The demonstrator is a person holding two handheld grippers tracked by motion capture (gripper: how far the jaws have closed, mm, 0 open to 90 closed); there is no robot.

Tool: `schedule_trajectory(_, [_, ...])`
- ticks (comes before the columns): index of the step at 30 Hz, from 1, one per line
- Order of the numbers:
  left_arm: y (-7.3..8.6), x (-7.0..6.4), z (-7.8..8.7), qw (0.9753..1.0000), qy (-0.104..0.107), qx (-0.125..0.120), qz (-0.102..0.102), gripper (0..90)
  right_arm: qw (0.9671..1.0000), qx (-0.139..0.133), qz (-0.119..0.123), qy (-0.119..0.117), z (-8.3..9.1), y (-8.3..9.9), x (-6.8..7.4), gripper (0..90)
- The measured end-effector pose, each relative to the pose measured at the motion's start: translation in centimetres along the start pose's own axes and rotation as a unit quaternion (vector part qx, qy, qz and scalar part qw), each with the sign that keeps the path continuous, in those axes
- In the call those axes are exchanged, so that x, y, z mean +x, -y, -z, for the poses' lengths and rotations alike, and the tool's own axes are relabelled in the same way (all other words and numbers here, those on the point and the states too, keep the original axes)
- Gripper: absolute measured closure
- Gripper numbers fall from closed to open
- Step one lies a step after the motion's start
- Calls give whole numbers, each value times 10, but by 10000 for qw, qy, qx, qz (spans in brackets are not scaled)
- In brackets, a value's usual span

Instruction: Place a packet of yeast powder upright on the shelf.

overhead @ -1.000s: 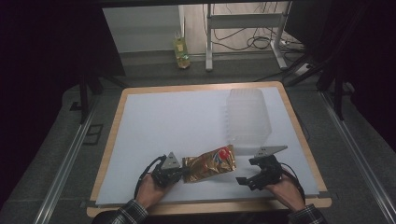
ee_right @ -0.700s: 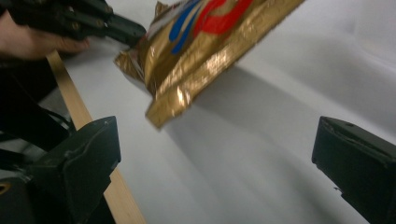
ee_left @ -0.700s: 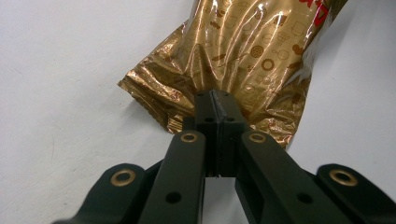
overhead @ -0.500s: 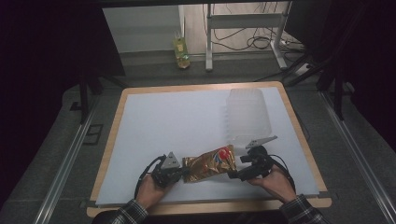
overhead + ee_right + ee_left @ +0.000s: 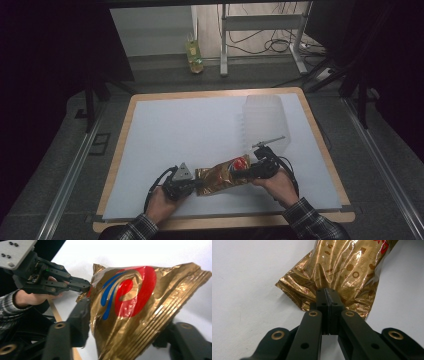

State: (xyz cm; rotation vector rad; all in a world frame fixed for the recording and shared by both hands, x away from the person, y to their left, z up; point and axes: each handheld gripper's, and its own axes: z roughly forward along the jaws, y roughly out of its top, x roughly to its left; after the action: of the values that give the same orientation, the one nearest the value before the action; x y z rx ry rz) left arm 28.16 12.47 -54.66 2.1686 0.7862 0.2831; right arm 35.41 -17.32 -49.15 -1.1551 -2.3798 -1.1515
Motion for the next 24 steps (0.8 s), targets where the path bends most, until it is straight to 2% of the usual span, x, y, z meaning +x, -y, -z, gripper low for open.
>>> schedule_trajectory(2, [0, 0, 0, 10000, 11, 5, 11, 898, 10000, 83, 34, -28, -3, -3, 1, 535])
schedule_trajectory(3, [0, 0, 0, 10000, 11, 5, 11, 897, 10000, 83, 34, -28, -3, -3, 1, 535])
schedule_trajectory(5, [0, 1, 0, 10000, 23, 2, 24, 897, 9998, 166, 46, -31, -6, -5, 3, 591])
schedule_trajectory(7, [0, 1, 0, 10000, 44, -12, 40, 896, 9996, 252, 146, -51, -7, -7, 6, 665])
schedule_trajectory(11, [1, 2, 2, 9999, 102, -39, 44, 859, 9991, 261, 332, -85, -4, -8, 10, 726])
schedule_trajectory(13, [3, 4, 5, 9998, 169, -68, 65, 847, 9989, 240, 378, -108, -3, -9, 11, 735])
schedule_trajectory(14, [2, 4, 7, 9998, 181, -68, 47, 809, 9985, 208, 495, -107, -2, -10, 15, 744])
schedule_trajectory(17, [-1, -2, 11, 9996, 73, -62, -253, 754, 9979, 169, 622, -90, 0, -13, 19, 749])
schedule_trajectory(19, [-3, -6, 15, 9991, 29, -180, -370, 735, 9977, 157, 650, -98, 1, -14, 21, 750])
schedule_trajectory(21, [-4, -7, 20, 9985, -66, -358, -414, 685, 9973, 131, 727, -42, 4, -16, 24, 751])
schedule_trajectory(24, [-4, -6, 22, 9984, -121, -415, -373, 645, 9969, 91, 784, -26, 7, -17, 25, 751])
